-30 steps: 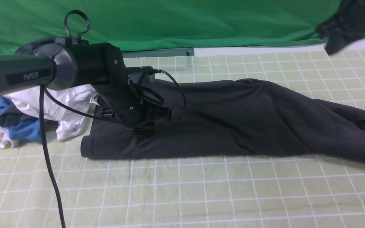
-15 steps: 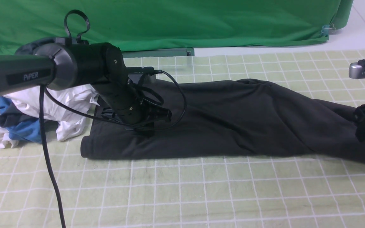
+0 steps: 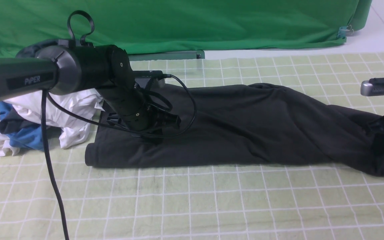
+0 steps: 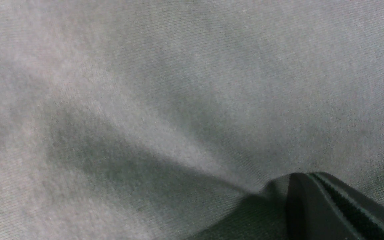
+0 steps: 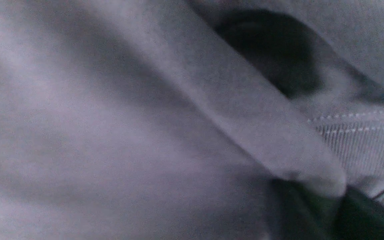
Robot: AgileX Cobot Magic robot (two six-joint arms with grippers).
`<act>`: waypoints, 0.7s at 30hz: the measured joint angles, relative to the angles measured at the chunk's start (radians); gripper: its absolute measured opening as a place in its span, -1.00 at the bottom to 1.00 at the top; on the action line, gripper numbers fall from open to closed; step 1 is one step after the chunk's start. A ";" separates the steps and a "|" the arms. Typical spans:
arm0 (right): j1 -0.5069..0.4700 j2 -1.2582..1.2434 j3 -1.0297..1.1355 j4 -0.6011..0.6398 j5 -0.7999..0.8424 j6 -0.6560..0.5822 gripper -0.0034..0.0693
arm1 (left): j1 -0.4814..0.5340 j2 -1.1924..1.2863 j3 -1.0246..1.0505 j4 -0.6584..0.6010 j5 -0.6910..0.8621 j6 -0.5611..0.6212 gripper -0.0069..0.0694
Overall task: Fold a long-sleeved shirt over a green coffee tablecloth.
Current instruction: 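Pull the folded dark garment lengthwise by its ends to straighten it flat on the table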
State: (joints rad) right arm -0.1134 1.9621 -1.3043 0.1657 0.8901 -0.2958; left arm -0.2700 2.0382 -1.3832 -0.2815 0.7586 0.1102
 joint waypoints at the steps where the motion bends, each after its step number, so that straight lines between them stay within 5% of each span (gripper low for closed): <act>1: 0.000 -0.010 0.000 -0.002 0.000 -0.001 -0.74 | 0.000 0.000 0.000 0.000 0.000 0.000 -0.79; 13: -0.043 -0.141 -0.016 -0.106 -0.038 -0.001 -0.69 | 0.000 0.000 0.000 -0.005 0.003 0.006 -0.79; 21: -0.058 -0.113 -0.027 -0.153 -0.085 -0.023 -0.34 | 0.000 0.000 0.000 -0.008 0.008 0.020 -0.79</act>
State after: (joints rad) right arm -0.1711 1.8487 -1.3312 0.0129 0.8051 -0.3191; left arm -0.2700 2.0382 -1.3832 -0.2894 0.7665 0.1299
